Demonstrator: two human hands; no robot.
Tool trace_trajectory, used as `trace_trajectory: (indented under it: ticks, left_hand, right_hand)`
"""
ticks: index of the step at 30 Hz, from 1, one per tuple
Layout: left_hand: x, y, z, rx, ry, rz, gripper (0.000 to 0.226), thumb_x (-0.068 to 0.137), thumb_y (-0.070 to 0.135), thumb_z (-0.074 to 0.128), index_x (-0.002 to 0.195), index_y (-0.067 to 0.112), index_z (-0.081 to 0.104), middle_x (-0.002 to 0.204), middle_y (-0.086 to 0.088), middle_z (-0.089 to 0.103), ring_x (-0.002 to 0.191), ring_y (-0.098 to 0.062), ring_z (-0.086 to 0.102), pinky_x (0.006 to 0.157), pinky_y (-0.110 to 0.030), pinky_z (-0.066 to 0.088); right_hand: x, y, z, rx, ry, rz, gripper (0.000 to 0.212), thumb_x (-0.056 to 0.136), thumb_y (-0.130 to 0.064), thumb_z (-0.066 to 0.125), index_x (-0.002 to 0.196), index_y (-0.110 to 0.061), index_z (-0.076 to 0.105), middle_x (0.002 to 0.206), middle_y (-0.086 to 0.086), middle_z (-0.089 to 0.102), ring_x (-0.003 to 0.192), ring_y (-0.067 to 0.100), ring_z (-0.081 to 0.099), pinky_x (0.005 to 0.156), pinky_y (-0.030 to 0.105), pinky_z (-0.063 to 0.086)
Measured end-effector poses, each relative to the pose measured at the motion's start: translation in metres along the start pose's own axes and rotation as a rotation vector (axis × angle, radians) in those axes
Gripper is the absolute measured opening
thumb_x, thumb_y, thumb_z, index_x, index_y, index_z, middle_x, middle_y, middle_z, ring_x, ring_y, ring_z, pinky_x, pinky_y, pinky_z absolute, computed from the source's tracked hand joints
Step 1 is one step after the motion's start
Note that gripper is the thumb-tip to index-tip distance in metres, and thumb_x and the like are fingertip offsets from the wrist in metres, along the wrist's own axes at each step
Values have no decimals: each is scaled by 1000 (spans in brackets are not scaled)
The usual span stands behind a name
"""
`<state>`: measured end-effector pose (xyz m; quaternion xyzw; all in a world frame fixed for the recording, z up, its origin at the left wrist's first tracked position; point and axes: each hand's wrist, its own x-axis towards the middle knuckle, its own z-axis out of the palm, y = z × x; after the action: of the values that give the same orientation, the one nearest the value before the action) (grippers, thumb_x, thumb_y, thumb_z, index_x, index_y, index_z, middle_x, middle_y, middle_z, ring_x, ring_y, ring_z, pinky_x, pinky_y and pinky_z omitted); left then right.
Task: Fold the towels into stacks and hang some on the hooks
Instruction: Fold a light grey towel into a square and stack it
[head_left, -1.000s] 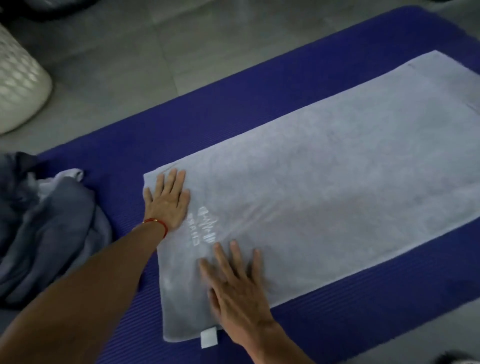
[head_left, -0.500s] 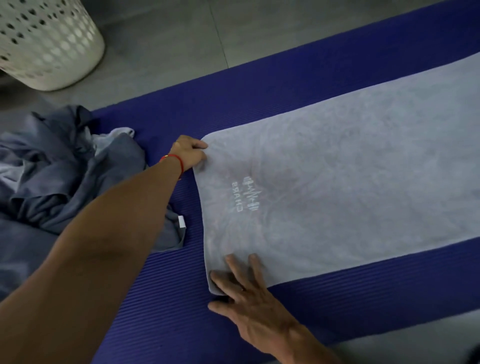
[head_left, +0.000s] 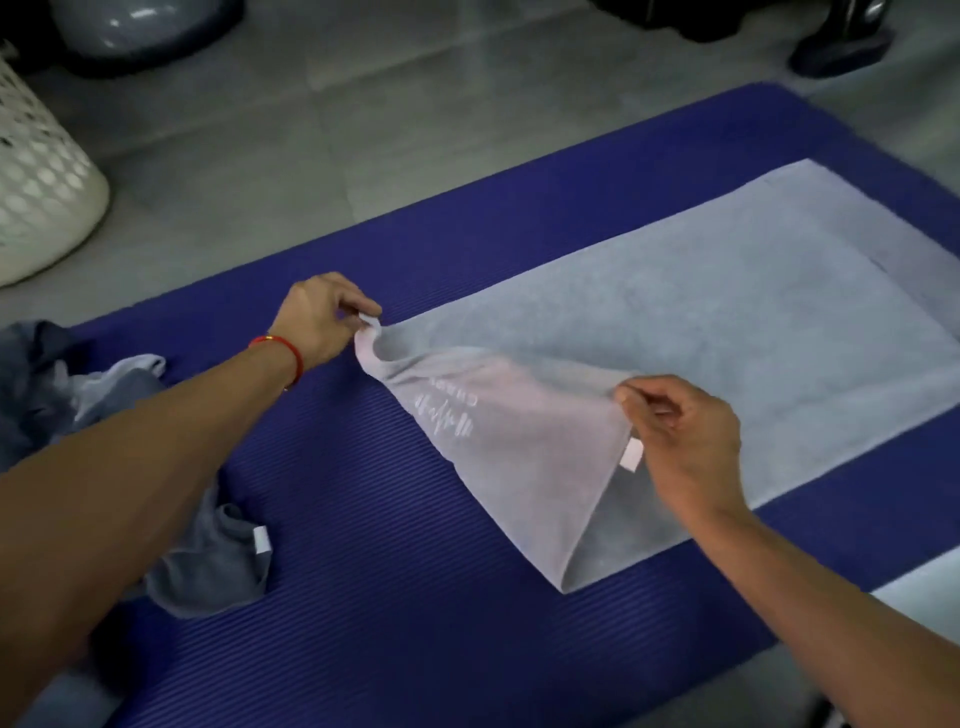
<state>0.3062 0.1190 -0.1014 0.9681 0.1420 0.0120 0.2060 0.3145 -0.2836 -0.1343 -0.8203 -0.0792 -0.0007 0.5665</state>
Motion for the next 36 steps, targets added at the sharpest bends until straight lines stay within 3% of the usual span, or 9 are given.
trace_trajectory:
  ticks: [3,8,13,17,18,22,27,31,36]
  left_hand:
    - [37,47,11,99,27,111,14,90,15,74,102,16,80,108,-6,67,94,-21,63,86,-28,47]
    - [116,155,50,84,127,212,13,94,10,65,101,7,75,106,-13,69,92,-31,66,83,-37,51]
    - [198,283,117,-174,74,115,15,101,14,52,103,13,66,82,-10,70,60,-24,70,42,-21,52]
    - [255,385,169,-162,102,182,18,104,20,48,107,12,65,85,-13,71,63,-25,71,44,-21,54]
    - [267,408,180,-144,118,205,18,104,19,49,108,11,65,90,-14,70,67,-25,70,46,-21,54]
    - [310,486,214,-14,204,279,23,104,13,48,117,8,66,114,-18,68,104,-32,65,87,-38,51]
    - [355,537,254,105,158,270,27,103,11,45,122,5,64,126,-24,62,118,-41,57,101,-47,46]
    - [376,546,288,227,47,129,31,104,18,48,132,8,58,134,-24,55,121,-43,54,101,-51,45]
    - [399,547,312,233,-96,89,33,105,21,49,131,2,58,132,-26,58,121,-42,56,103,-50,46]
  right_hand:
    - [36,28,-46,-8,194,54,4,96,-17,70,94,-19,73,89,-12,73,81,-1,68,78,11,51]
    - [76,90,-120,-43,455,193,12,96,-18,67,104,-12,73,94,-5,73,81,-2,64,78,9,50]
    - [117,144,-202,-88,616,249,24,96,-17,67,120,-19,63,87,-9,63,71,-10,58,68,3,42]
    - [160,183,-264,-102,809,334,30,98,-17,64,128,-17,62,90,-5,63,73,-2,58,71,1,40]
    - [173,193,-278,-135,848,366,25,98,-19,62,123,-17,66,93,-4,66,79,2,59,77,8,46]
    - [209,233,-309,-224,923,466,17,97,-28,56,108,-22,68,102,0,69,94,19,64,89,42,55]
    - [212,256,-301,-402,911,406,16,102,-20,53,115,-19,62,104,-1,55,94,20,57,84,40,50]
    - [212,259,-296,-507,842,420,32,102,-19,55,134,-22,57,114,8,56,99,22,51,87,40,49]
    - [211,256,-297,-513,772,447,41,98,-18,61,138,-23,56,120,8,53,102,26,50,85,43,49]
